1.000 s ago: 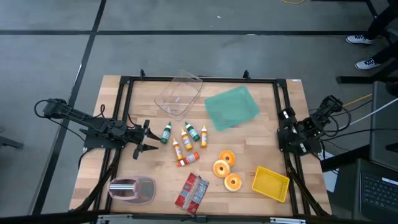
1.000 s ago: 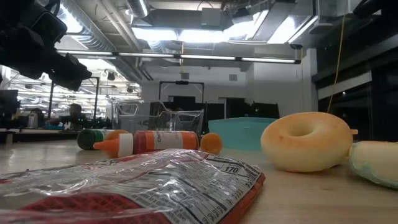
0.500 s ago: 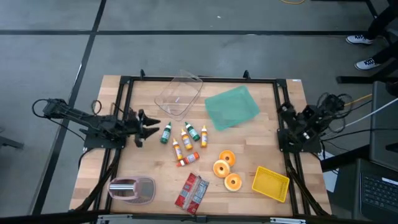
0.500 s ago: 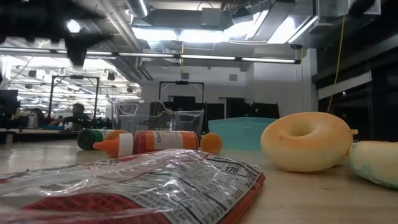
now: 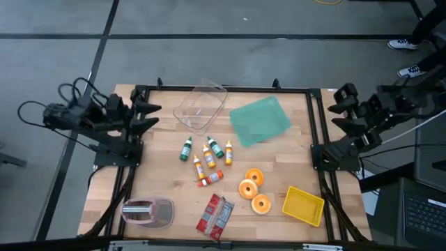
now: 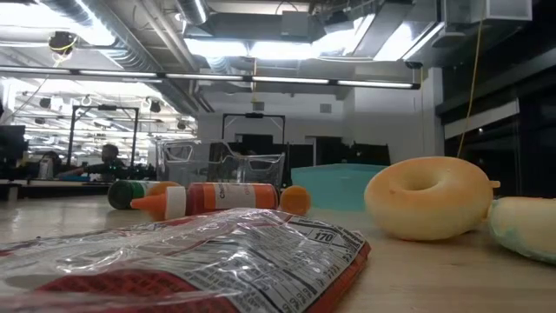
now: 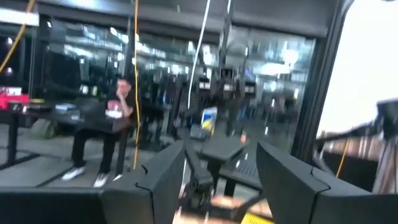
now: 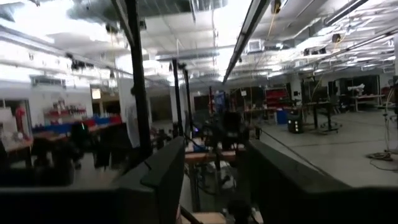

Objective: Pick & Place Food Item
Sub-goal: Put the left green food coloring bottle into the transparent bin

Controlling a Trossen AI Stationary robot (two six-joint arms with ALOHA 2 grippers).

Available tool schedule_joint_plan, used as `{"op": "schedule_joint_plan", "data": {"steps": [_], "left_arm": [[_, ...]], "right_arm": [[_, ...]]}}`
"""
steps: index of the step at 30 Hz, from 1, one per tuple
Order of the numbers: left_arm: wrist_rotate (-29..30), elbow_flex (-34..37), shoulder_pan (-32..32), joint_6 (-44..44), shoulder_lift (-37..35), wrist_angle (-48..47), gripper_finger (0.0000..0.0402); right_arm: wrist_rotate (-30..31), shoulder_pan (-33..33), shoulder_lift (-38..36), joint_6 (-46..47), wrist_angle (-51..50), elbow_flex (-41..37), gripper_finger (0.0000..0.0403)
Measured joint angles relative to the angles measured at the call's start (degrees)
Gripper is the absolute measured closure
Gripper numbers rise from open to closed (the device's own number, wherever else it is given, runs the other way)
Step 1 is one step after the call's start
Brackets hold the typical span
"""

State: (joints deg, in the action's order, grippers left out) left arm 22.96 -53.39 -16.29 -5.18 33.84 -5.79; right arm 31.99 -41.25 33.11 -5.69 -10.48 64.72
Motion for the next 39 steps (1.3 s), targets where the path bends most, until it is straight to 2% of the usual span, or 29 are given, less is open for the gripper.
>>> {"op": "schedule_joint_plan", "data": {"steps": [3,6,8,11,14,19,21,23,29,34,36,39], "left_arm": [[0.6,-8.1,0.0,0.0,5.4,-8.6,0.0208],[3.9,-12.0,0.7,1.4,9.6,-10.7,0.0208],[7.0,-12.9,1.4,2.7,11.8,-8.8,0.0208],[8.3,-13.0,1.8,2.7,13.5,-5.8,0.0208],[7.7,-13.0,1.8,0.5,14.4,-1.4,0.0208],[0.1,-13.0,1.8,0.9,15.2,0.3,0.0208],[-0.5,-13.0,1.8,0.9,15.3,0.5,0.0208],[1.4,-13.0,1.8,0.3,15.4,0.5,0.0208],[5.9,-13.0,1.8,1.3,16.4,0.7,0.0208],[11.7,-13.0,1.9,1.9,16.4,1.0,0.0208],[13.4,-13.0,1.9,1.1,16.4,0.9,0.0208],[12.4,-13.0,1.9,-1.0,16.7,0.9,0.0208]], "right_arm": [[1.1,0.0,2.2,-0.7,-3.8,2.6,0.0234],[9.5,0.0,4.2,-10.1,-1.7,2.8,0.0234],[12.7,0.1,5.5,-13.7,2.6,2.3,0.0234],[10.7,0.1,7.2,-14.2,8.0,2.3,0.0234],[8.5,0.1,8.2,-11.7,9.0,2.3,0.0234],[3.6,0.1,10.5,-11.6,9.0,2.2,0.0234],[3.3,0.1,11.2,-11.7,9.0,2.2,0.0234],[6.4,0.1,12.0,-11.7,9.0,2.2,0.0234],[21.9,2.5,15.1,-11.3,9.0,2.2,0.0234],[32.9,5.1,16.3,-6.3,9.0,2.2,0.0234],[35.4,6.1,16.7,-3.9,9.0,2.2,0.0234],[33.6,6.8,17.3,-2.8,9.0,2.2,0.0234]]}}
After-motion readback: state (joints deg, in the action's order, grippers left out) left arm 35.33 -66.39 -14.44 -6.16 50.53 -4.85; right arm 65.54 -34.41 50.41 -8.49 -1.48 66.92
